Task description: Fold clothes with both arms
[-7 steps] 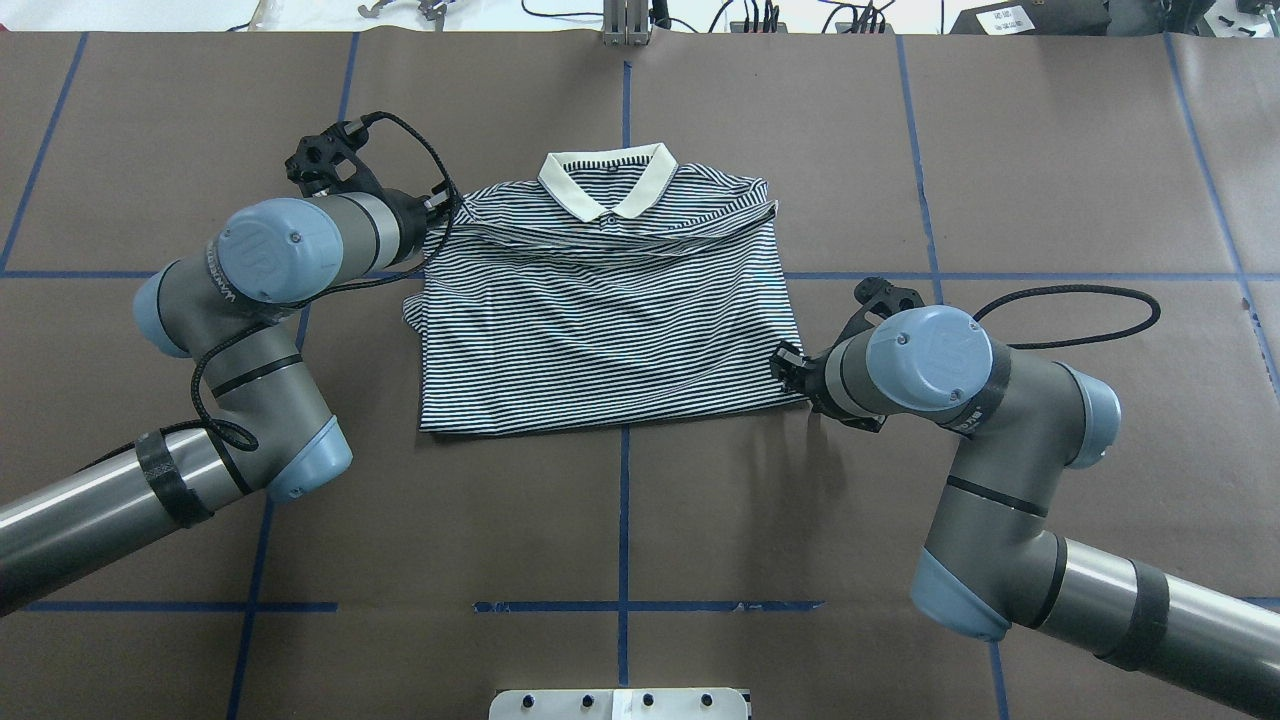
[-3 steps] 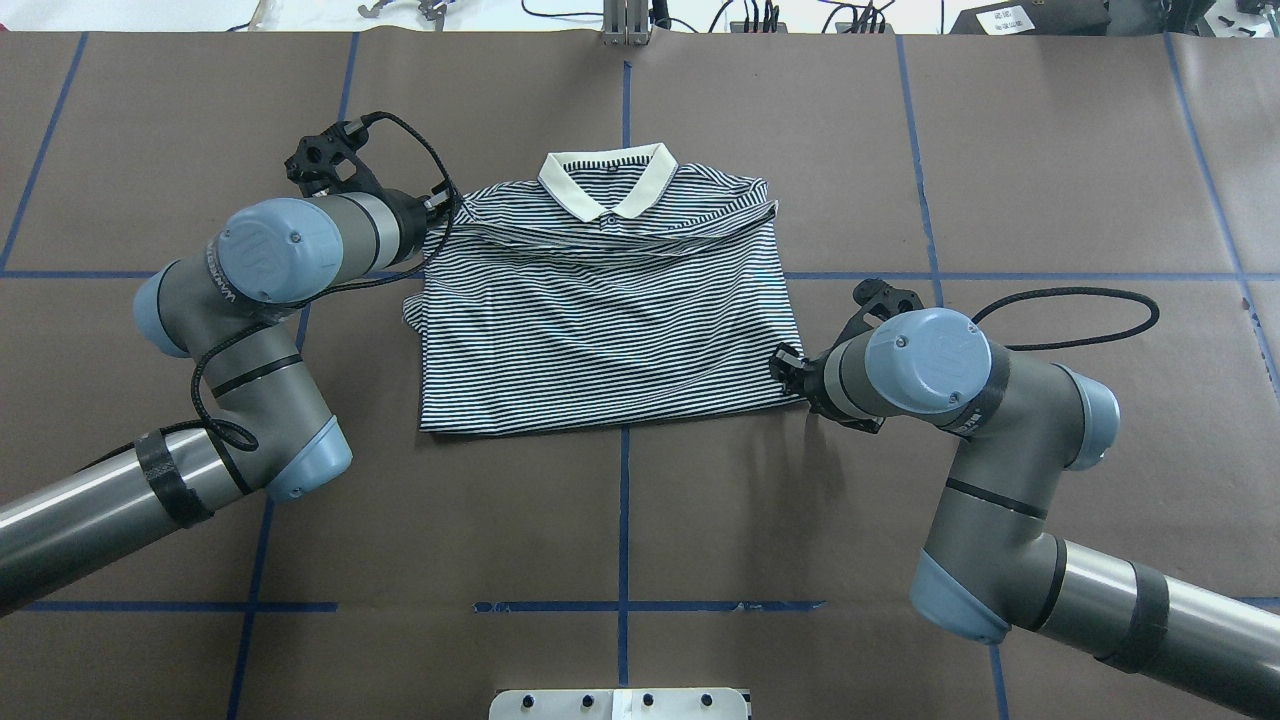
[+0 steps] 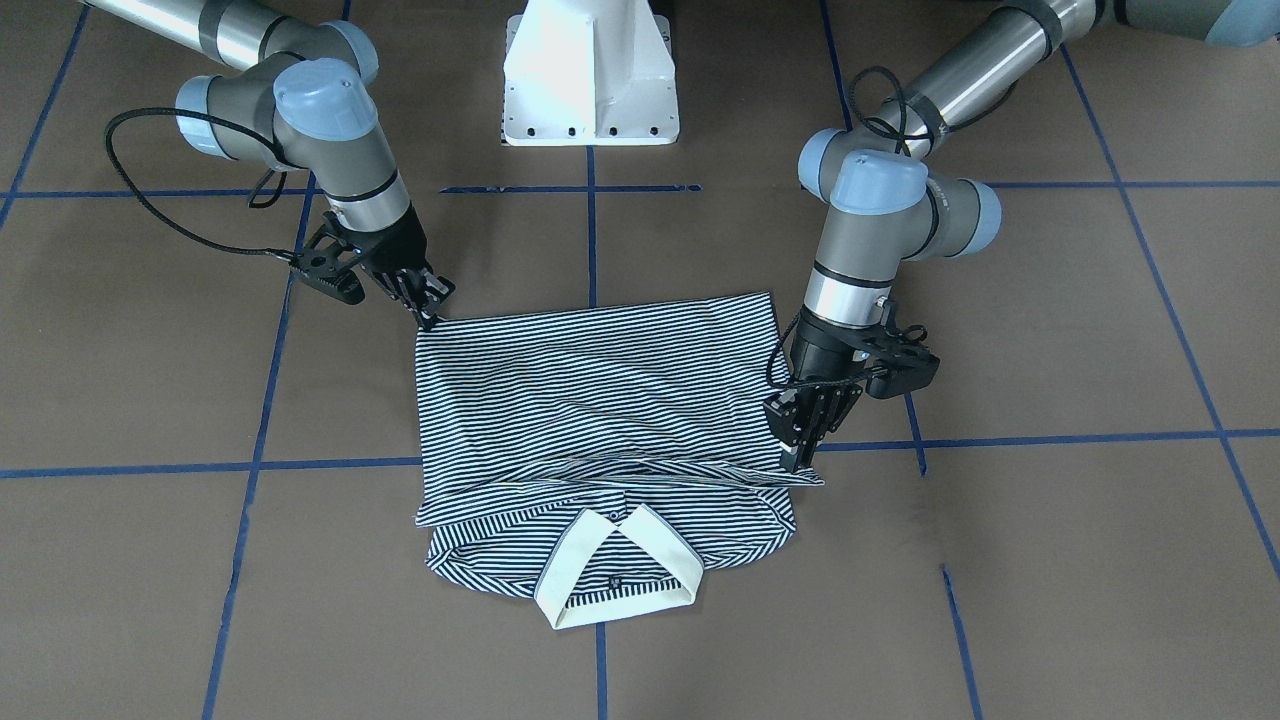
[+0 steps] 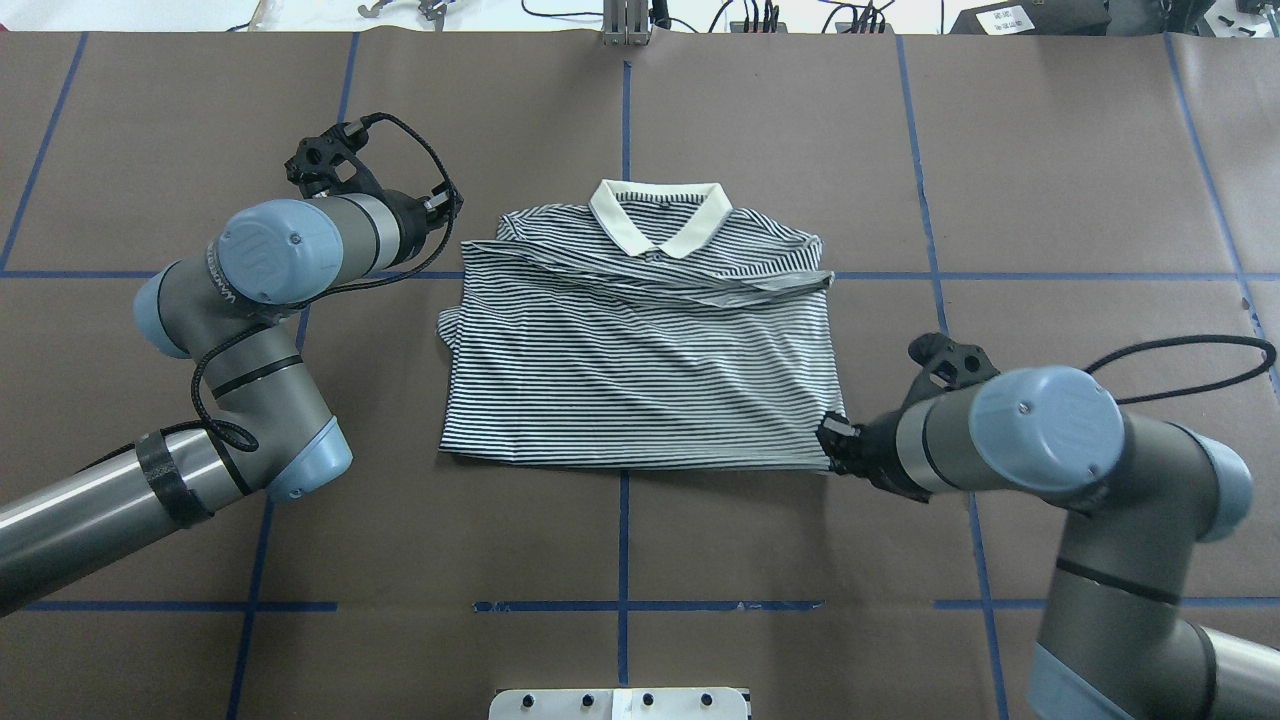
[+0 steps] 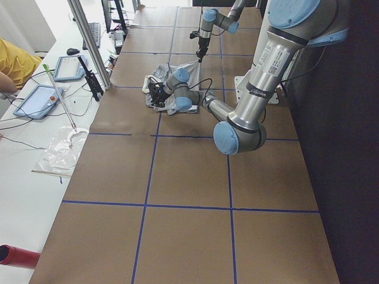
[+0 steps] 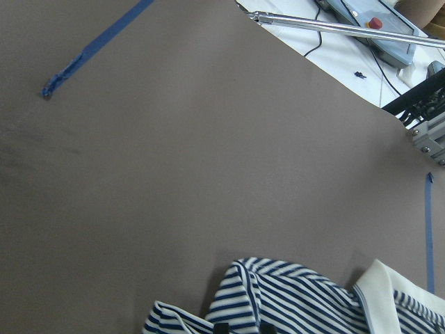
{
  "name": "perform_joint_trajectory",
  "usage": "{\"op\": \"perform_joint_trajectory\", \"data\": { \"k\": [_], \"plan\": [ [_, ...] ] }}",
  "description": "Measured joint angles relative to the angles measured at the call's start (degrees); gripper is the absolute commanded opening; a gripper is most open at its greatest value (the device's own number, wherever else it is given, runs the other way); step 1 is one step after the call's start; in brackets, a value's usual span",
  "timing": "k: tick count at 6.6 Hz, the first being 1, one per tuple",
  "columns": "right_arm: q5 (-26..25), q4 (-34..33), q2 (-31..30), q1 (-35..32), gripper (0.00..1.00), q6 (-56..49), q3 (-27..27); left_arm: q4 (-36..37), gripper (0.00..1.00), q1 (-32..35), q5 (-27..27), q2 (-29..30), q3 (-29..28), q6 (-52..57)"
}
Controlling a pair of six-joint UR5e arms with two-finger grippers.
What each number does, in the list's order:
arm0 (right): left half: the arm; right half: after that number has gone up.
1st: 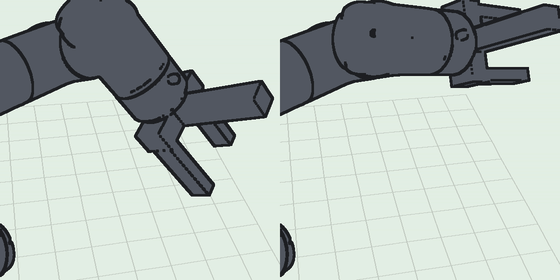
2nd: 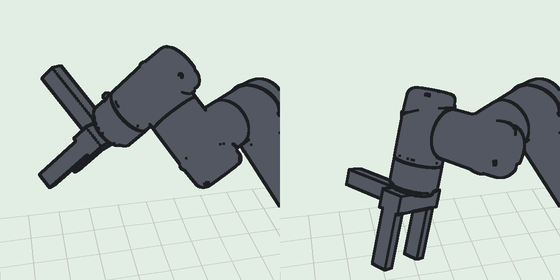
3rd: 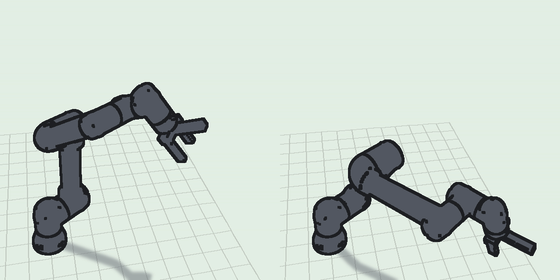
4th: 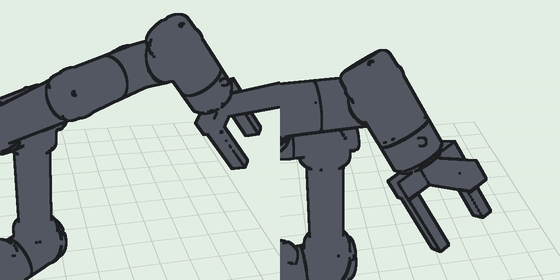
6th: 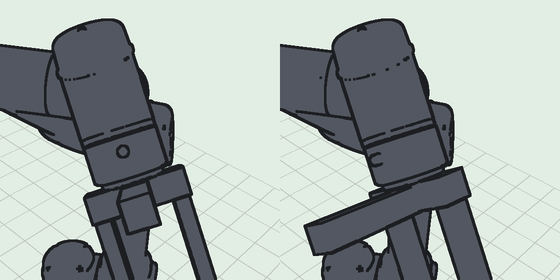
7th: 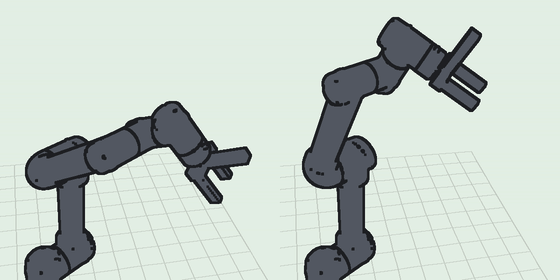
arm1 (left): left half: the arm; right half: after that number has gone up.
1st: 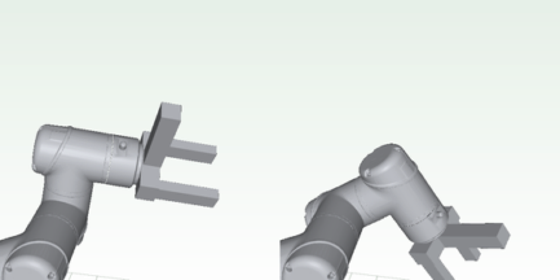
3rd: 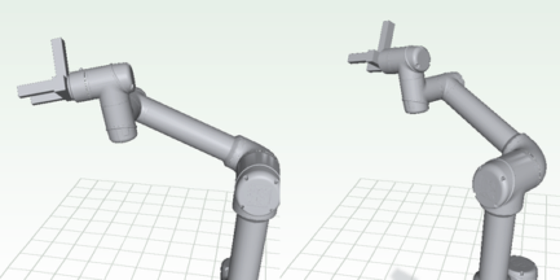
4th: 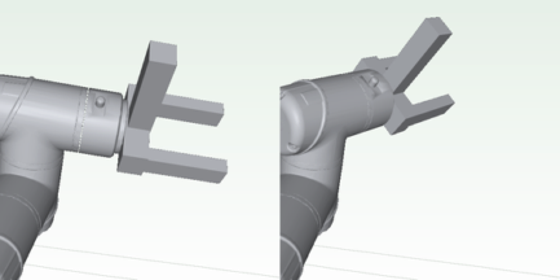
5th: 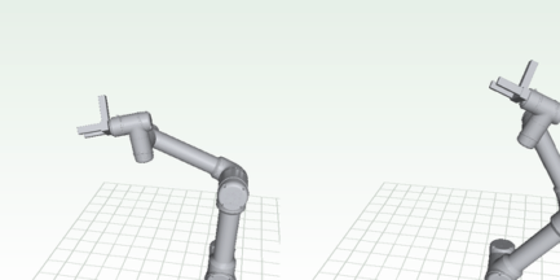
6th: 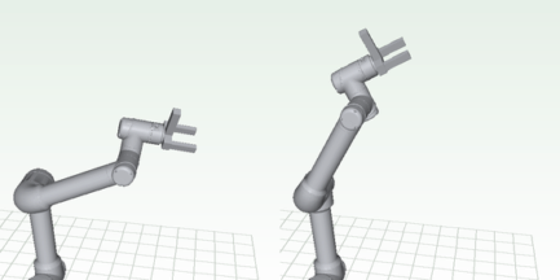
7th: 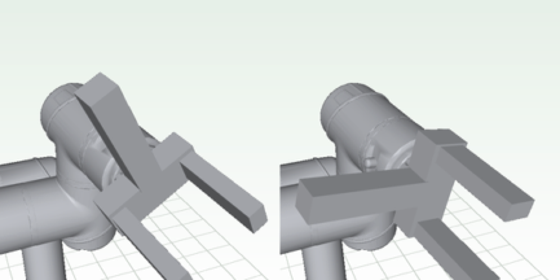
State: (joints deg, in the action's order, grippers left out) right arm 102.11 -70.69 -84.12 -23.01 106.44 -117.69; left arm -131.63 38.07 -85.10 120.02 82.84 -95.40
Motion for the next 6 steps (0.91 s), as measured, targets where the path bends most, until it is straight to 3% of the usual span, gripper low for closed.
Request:
{"op": "perform_joint_trajectory", "data": {
  "k": [1,2,3,4,6],
  "plan": [
    [1.0,0.0,-4.8,4.6,0.0,2.6,-6.0,0.0,0.27,-0.1,-0.1,0.1,0.8,0.0],
    [2.0,0.1,-8.1,10.9,0.08,7.0,-11.4,-0.1,0.27,-0.3,-0.3,0.0,3.3,-0.1],
    [2.4,0.1,-9.4,17.3,0.99,10.7,-14.1,-0.1,0.28,-0.7,-1.4,-0.1,5.6,-0.2],
    [1.9,0.1,-9.8,21.4,1.0,12.2,-14.9,0.1,0.29,-1.1,-4.9,-0.8,8.2,-1.3],
    [1.1,0.1,-10.0,18.1,1.0,12.8,-15.2,0.9,0.39,-3.0,-10.8,-5.8,16.3,-7.1]
  ]
}}
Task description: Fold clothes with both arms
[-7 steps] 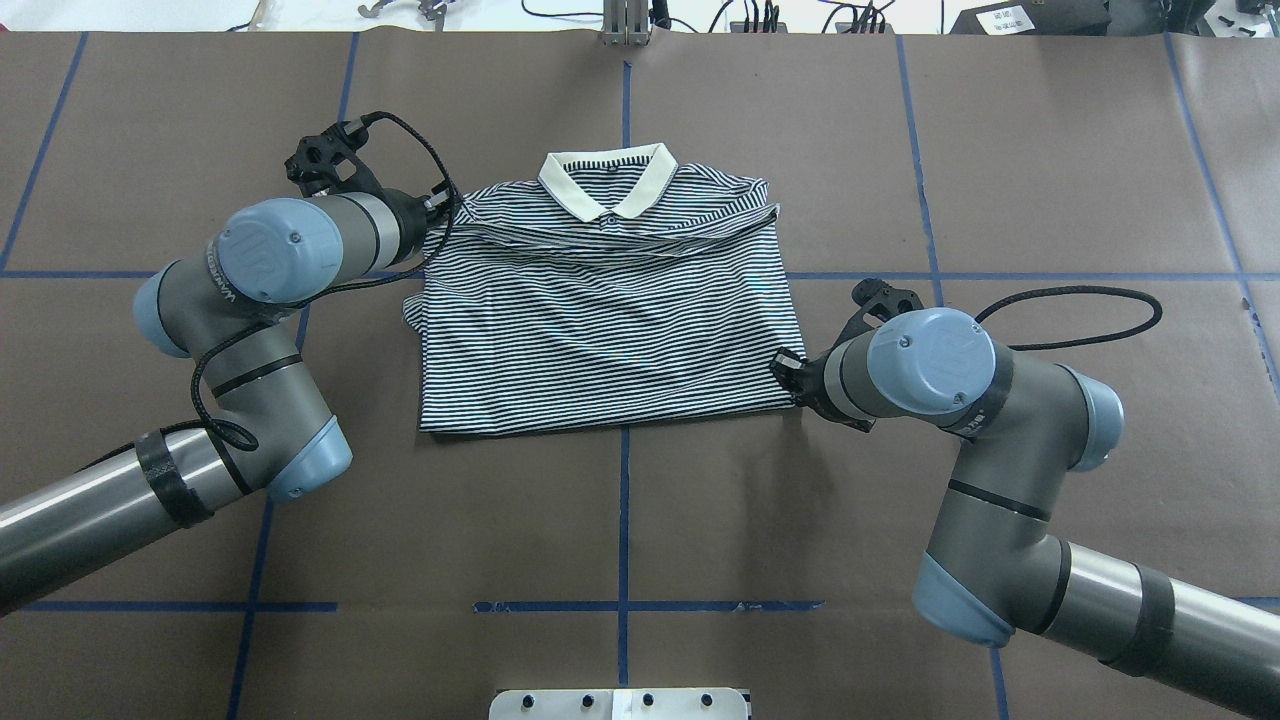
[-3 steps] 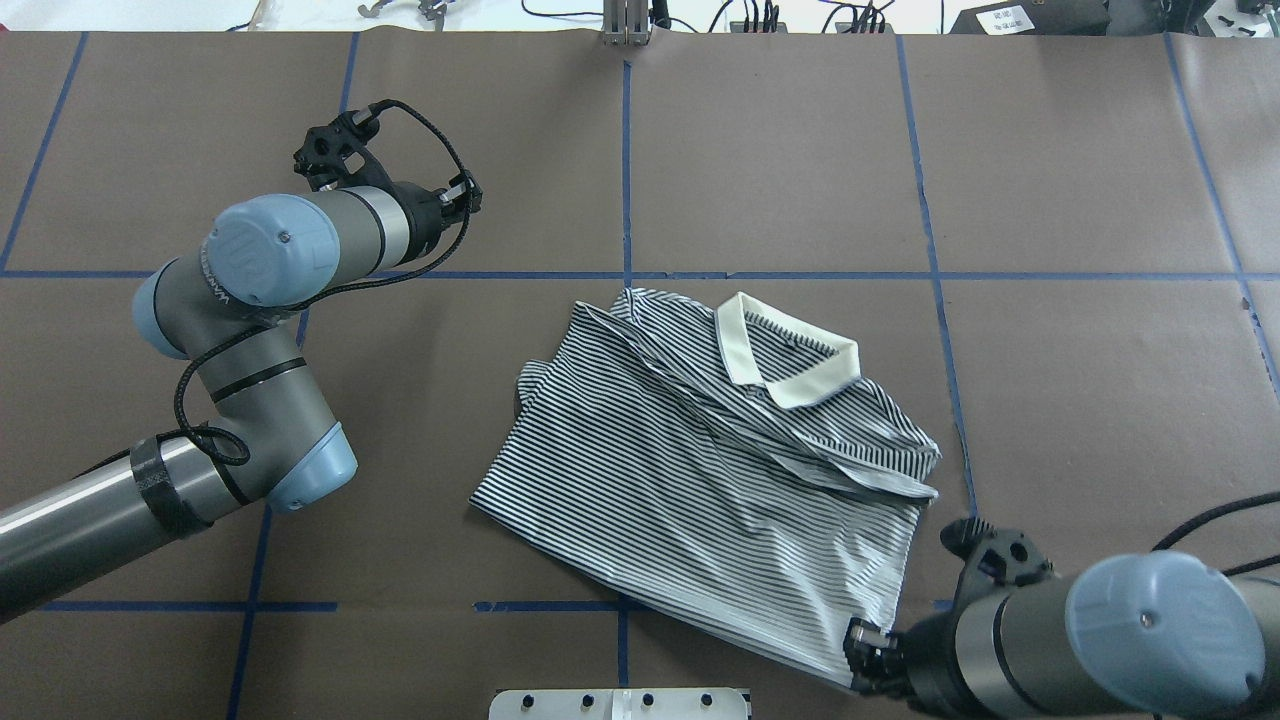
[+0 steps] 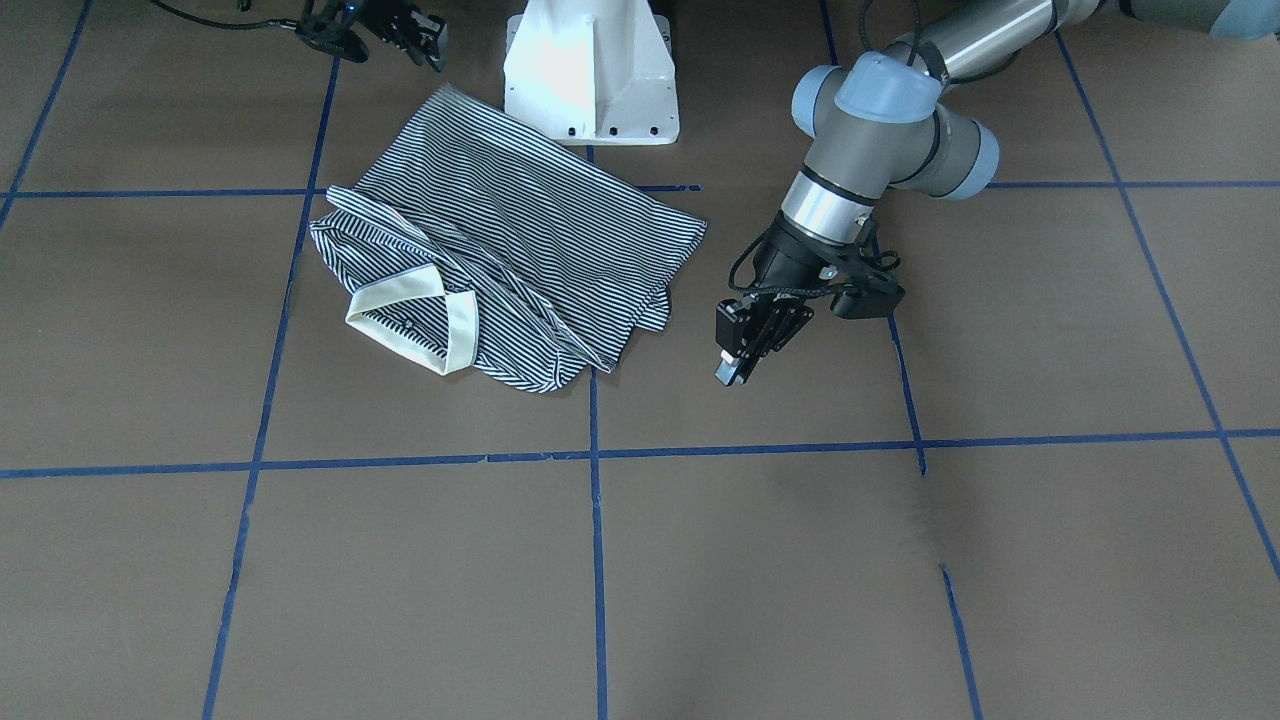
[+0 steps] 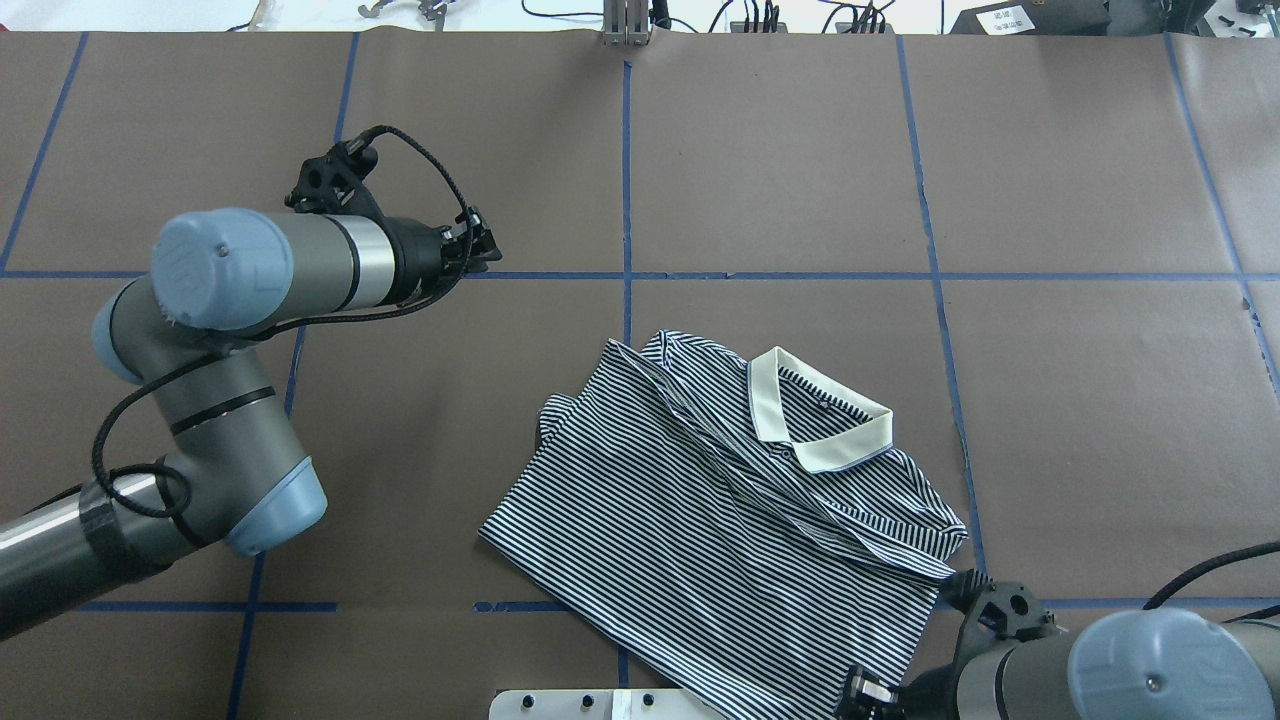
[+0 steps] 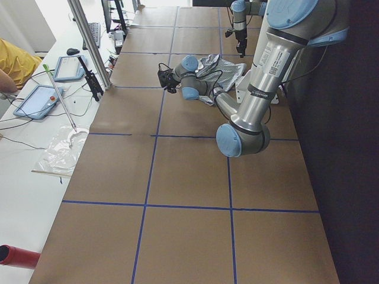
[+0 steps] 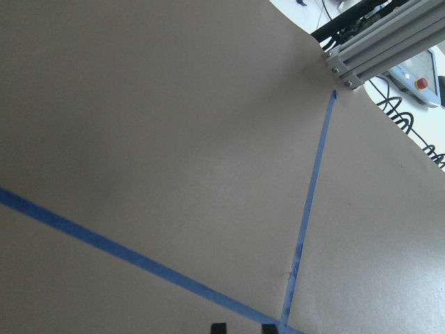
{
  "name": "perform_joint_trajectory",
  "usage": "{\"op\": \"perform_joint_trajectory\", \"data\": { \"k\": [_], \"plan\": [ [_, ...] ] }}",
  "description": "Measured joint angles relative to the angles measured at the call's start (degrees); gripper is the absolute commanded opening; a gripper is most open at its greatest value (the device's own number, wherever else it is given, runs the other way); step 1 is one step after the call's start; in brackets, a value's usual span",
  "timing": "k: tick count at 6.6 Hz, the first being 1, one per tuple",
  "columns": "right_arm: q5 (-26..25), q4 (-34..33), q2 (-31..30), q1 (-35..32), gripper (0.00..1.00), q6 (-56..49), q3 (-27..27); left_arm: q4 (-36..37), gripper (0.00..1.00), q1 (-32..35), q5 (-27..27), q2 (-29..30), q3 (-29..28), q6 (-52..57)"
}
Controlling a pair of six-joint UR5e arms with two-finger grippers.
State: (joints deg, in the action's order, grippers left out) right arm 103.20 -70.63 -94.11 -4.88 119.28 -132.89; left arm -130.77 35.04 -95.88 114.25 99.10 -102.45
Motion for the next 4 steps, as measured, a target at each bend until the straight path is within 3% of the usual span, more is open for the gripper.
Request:
{"op": "perform_joint_trajectory", "data": {
  "k": [2,4],
  "plan": [
    [0.2,0.0,0.4,-10.5,1.0,-0.2,-0.6,3.4,0.43,-7.5,0.9,-7.5,8.6,-5.7],
    [-0.5,0.0,0.3,-13.4,1.0,0.0,-0.5,13.0,0.47,-15.3,4.4,-9.2,13.4,-11.3]
  ]
}}
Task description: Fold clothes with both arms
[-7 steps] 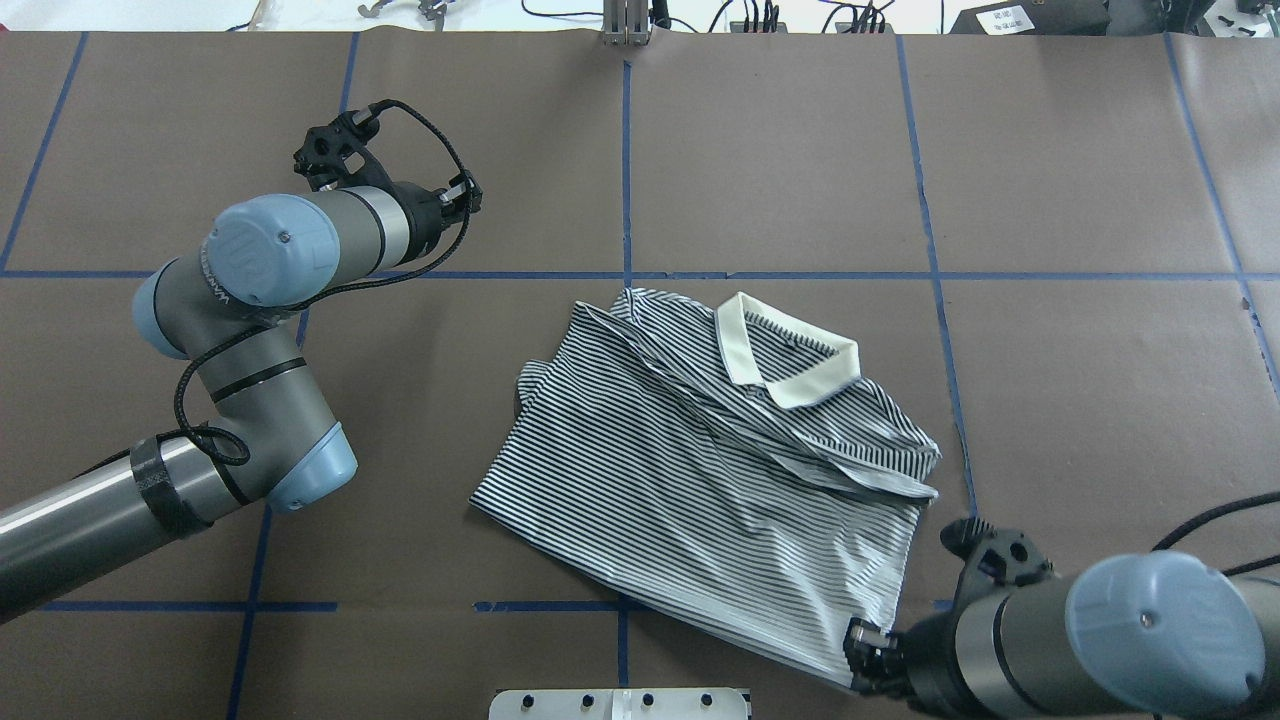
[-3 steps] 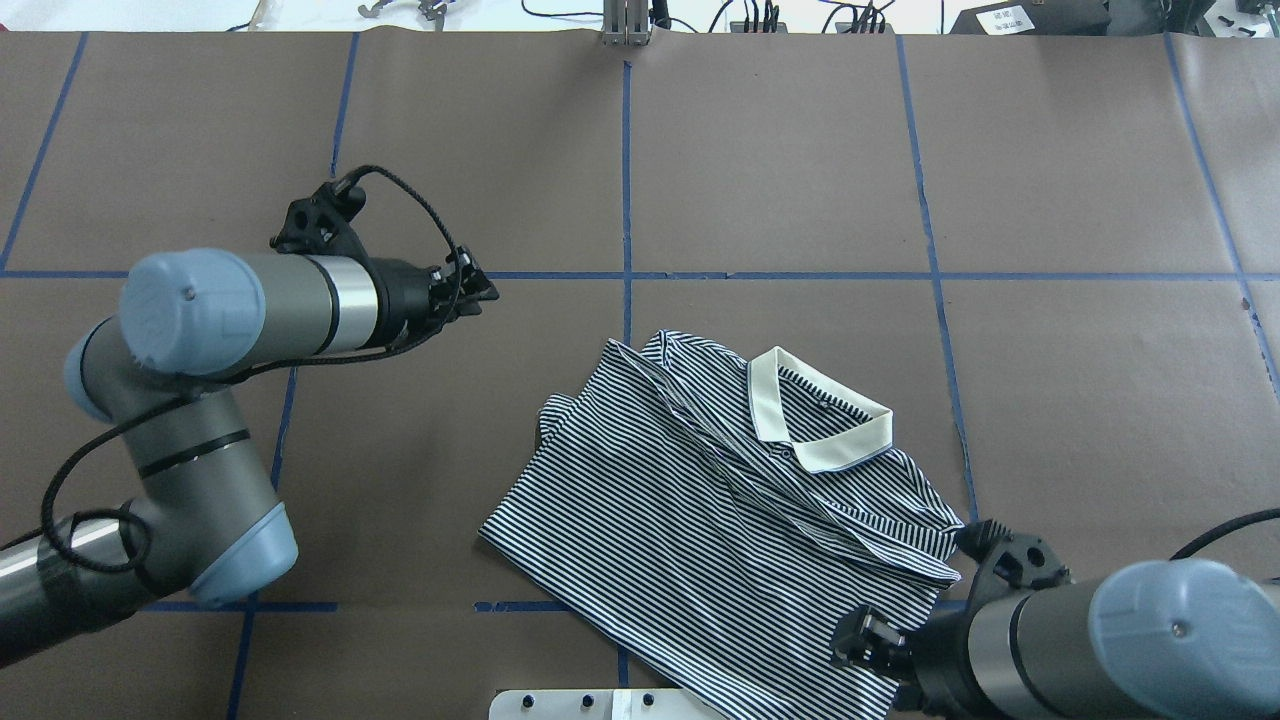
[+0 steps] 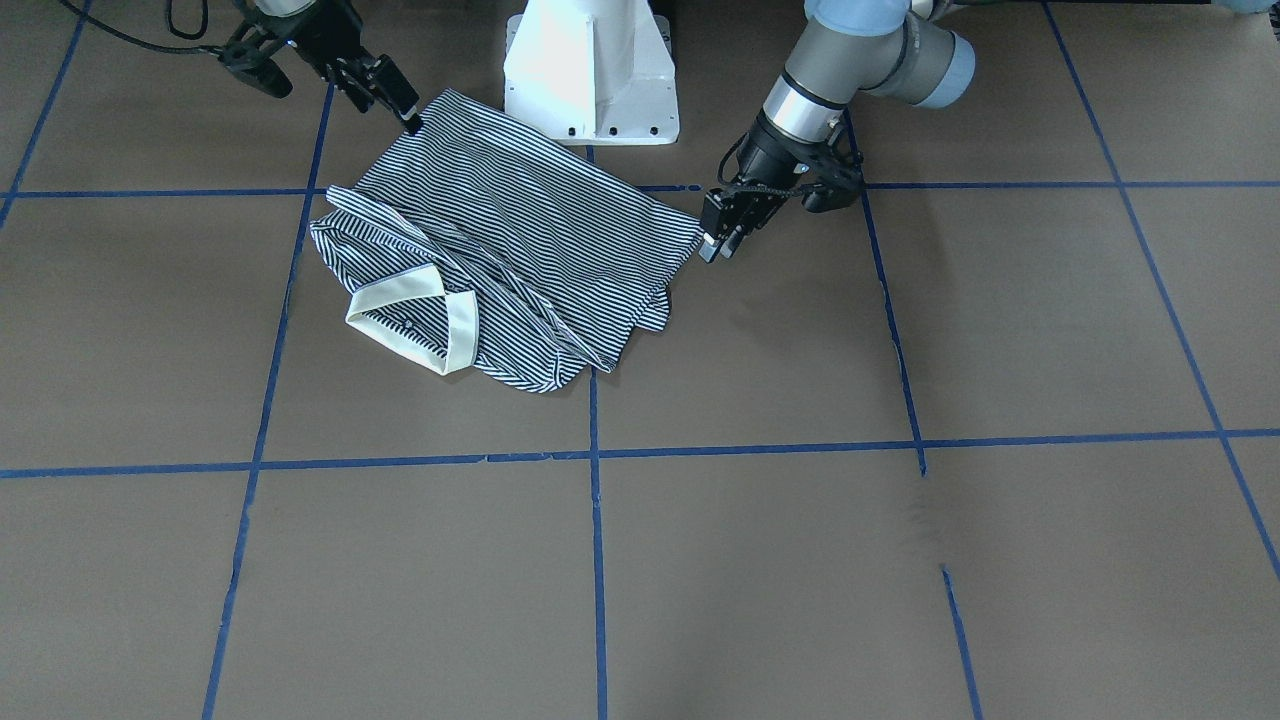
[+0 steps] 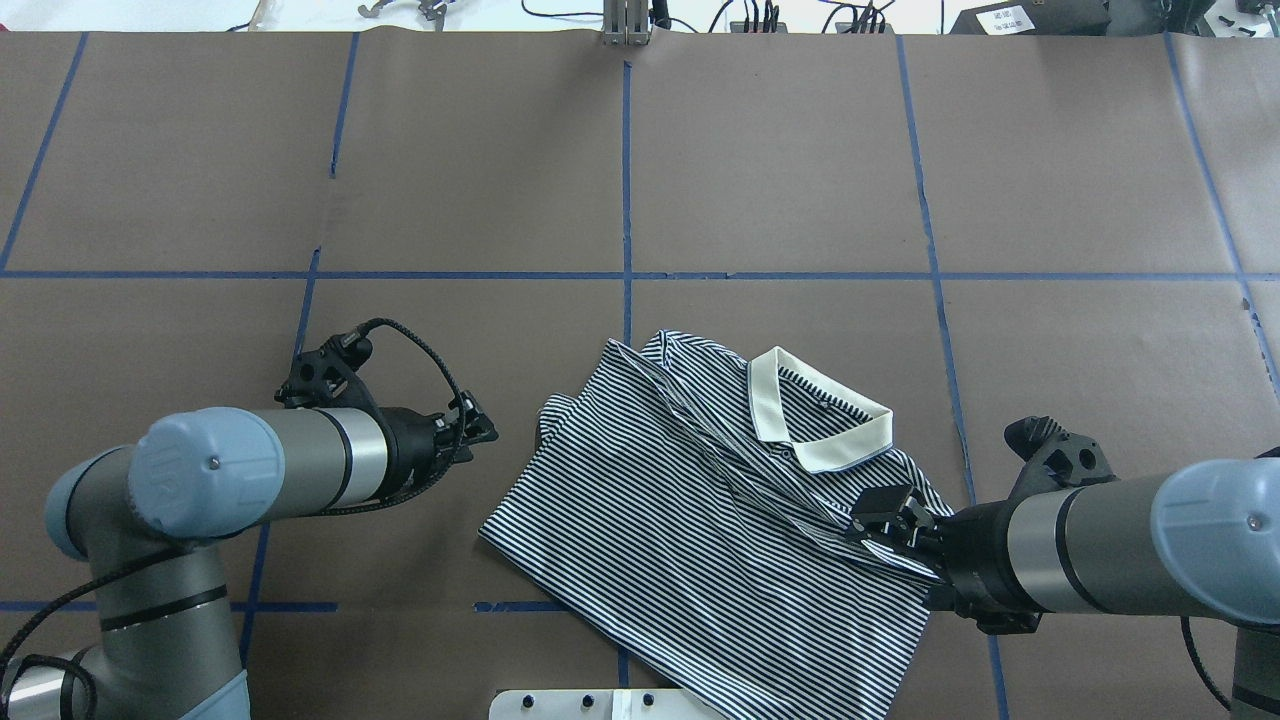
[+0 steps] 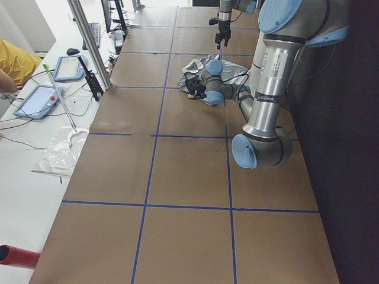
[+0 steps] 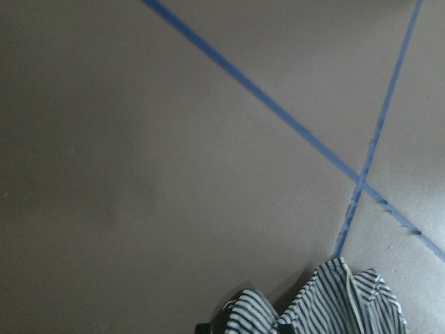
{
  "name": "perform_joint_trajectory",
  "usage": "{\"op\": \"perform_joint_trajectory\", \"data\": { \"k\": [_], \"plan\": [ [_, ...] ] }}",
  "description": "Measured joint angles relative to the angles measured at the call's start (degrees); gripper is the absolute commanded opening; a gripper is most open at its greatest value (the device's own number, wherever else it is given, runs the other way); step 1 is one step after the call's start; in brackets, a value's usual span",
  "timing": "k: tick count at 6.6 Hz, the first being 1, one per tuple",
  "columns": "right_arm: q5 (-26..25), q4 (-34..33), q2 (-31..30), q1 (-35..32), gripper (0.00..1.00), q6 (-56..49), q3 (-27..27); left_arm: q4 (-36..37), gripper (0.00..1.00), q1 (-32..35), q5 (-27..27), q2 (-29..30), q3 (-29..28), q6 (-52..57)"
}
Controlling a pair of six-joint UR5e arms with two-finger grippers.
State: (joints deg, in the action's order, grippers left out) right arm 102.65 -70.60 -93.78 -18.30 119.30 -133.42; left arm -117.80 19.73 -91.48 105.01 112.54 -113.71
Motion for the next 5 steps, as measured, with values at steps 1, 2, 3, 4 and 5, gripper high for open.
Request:
{"op": "perform_joint_trajectory", "data": {
  "k": [1,2,3,4,5],
  "plan": [
    [-0.5,0.0,-0.2,0.0,1.0,0.0,0.7,5.9,0.47,-2.4,0.5,0.2,1.7,-1.3],
    [-0.8,-0.1,0.0,0.4,1.0,0.0,1.9,9.1,0.47,-4.4,0.6,0.7,1.7,-1.9],
    [-0.8,-0.1,0.1,1.1,1.0,-0.1,2.7,10.2,0.47,-5.9,0.7,1.7,0.2,-2.2],
    [-1.1,-0.1,0.2,1.7,1.0,-0.2,3.2,10.6,0.47,-6.7,0.7,3.0,-1.9,-2.3],
    [-1.7,-0.1,0.2,2.6,1.0,-0.2,3.6,10.7,0.29,-7.0,0.7,3.8,-3.3,-2.3]
  ]
}}
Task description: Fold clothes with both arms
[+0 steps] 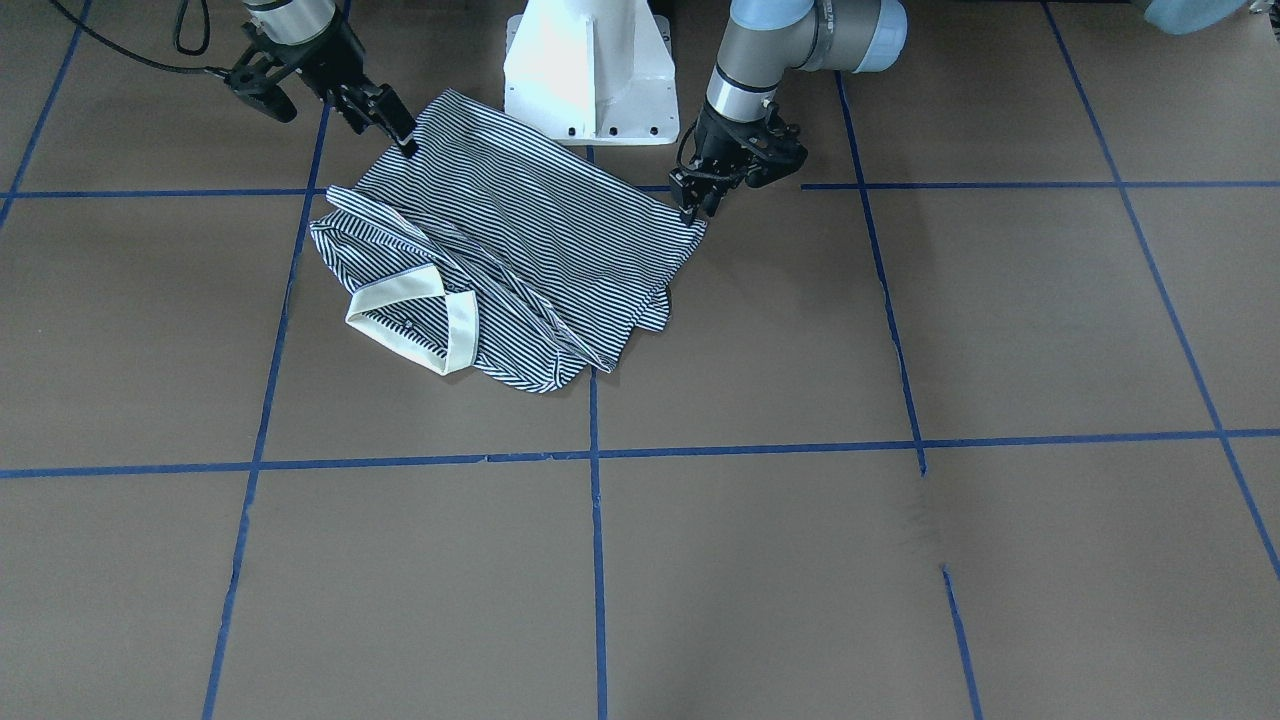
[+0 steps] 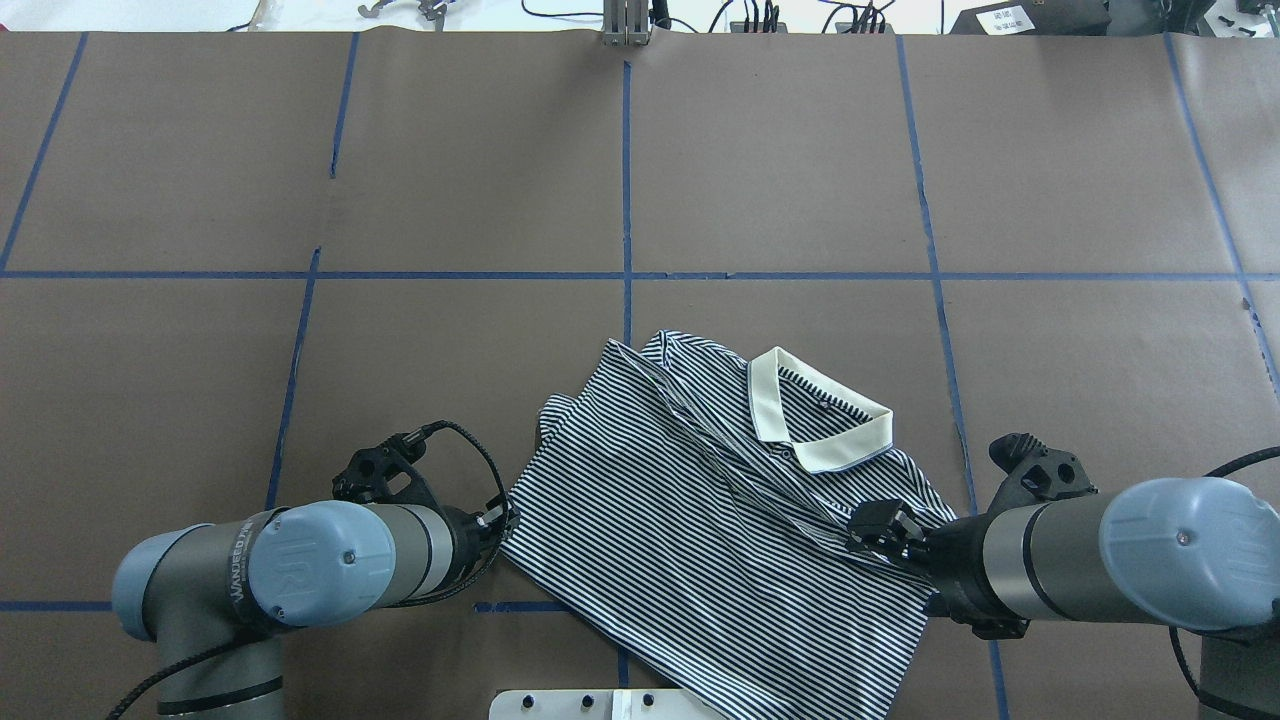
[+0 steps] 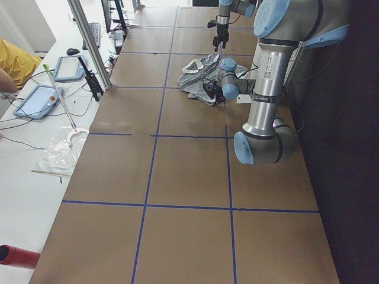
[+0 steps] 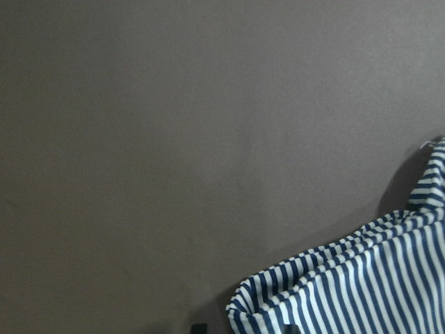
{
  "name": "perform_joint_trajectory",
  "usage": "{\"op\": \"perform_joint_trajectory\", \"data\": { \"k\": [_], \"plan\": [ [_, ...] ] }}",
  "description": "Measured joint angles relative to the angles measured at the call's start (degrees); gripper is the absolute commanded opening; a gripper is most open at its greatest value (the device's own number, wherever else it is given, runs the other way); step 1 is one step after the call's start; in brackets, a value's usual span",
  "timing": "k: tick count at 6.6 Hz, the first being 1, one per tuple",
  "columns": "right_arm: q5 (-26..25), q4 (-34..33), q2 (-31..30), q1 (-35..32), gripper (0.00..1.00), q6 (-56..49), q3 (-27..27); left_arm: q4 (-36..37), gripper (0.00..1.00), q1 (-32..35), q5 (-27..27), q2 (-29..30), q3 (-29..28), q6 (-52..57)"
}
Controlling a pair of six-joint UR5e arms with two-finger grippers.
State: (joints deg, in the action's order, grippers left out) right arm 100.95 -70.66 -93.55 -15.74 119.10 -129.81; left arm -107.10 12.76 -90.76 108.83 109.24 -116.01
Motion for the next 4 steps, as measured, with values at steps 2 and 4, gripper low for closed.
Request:
{"op": "perform_joint_trajectory", "data": {
  "k": [2,4],
  "plan": [
    [-1.2,0.0,0.0,1.2,1.0,0.0,0.2,0.0,0.0,0.2,0.1,0.3,-0.9,0.0],
    [-1.7,0.0,0.1,1.7,1.0,0.0,0.2,1.1,0.0,3.0,0.1,0.2,-0.6,1.8]
  ]
}}
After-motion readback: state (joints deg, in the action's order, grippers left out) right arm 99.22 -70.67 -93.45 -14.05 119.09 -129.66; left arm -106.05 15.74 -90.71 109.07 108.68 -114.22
